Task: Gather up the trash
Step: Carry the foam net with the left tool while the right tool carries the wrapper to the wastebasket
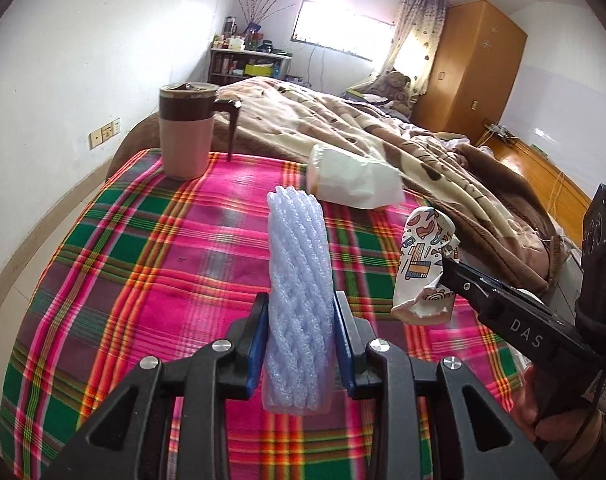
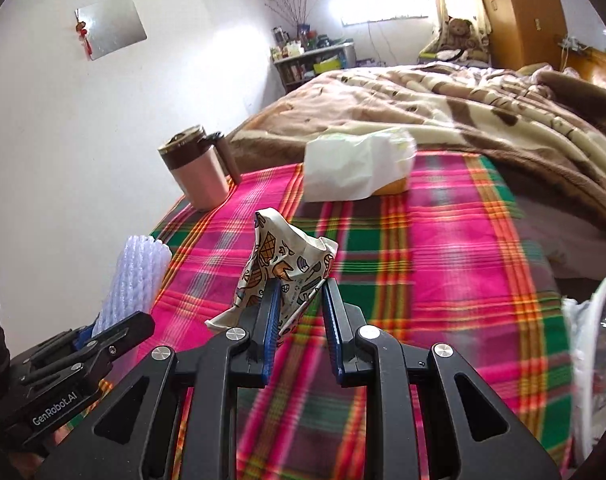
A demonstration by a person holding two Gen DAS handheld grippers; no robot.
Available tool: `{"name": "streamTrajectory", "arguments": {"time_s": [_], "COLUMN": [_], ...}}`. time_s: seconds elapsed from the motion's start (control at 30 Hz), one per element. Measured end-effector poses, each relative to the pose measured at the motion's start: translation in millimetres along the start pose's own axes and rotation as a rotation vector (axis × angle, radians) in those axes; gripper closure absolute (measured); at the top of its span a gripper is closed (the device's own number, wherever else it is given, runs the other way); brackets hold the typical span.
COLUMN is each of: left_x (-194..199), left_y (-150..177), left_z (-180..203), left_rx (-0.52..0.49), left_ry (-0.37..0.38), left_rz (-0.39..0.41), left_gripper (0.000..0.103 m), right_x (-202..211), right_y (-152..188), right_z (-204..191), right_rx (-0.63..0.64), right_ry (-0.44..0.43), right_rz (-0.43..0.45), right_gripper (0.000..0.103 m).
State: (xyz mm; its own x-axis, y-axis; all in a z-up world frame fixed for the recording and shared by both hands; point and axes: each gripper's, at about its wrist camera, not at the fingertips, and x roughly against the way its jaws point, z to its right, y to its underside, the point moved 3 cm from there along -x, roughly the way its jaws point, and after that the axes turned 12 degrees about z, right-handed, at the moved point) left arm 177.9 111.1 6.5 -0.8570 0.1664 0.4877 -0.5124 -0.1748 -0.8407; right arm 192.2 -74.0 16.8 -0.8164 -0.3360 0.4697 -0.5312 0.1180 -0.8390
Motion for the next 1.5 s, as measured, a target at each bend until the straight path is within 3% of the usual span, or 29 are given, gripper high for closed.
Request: {"name": "streamTrajectory", "arguments": {"time_s": [0.57,1.23,1.5], "left_x": [22,12,3], "left_y": [12,35,47], "left_z": [93,218,262], "left_rx": [-0.127,-0.268,-0.301], "left_ry": [0.128,0.339,0.418], "left_rz": [0.044,0.023,-0.012], "left_gripper": [0.071,0.071,0.071], "right_x": [71,153,174], "right_y": [0,2,10], "right_z": [59,157,194], "right_rx": [-0.039,-0.109,-0.135], "right_ry": [0.117,0.392,0.511], "right_rz": [0.116,0.225,0.219], "right_gripper": [0.081,0.081,0.081]}}
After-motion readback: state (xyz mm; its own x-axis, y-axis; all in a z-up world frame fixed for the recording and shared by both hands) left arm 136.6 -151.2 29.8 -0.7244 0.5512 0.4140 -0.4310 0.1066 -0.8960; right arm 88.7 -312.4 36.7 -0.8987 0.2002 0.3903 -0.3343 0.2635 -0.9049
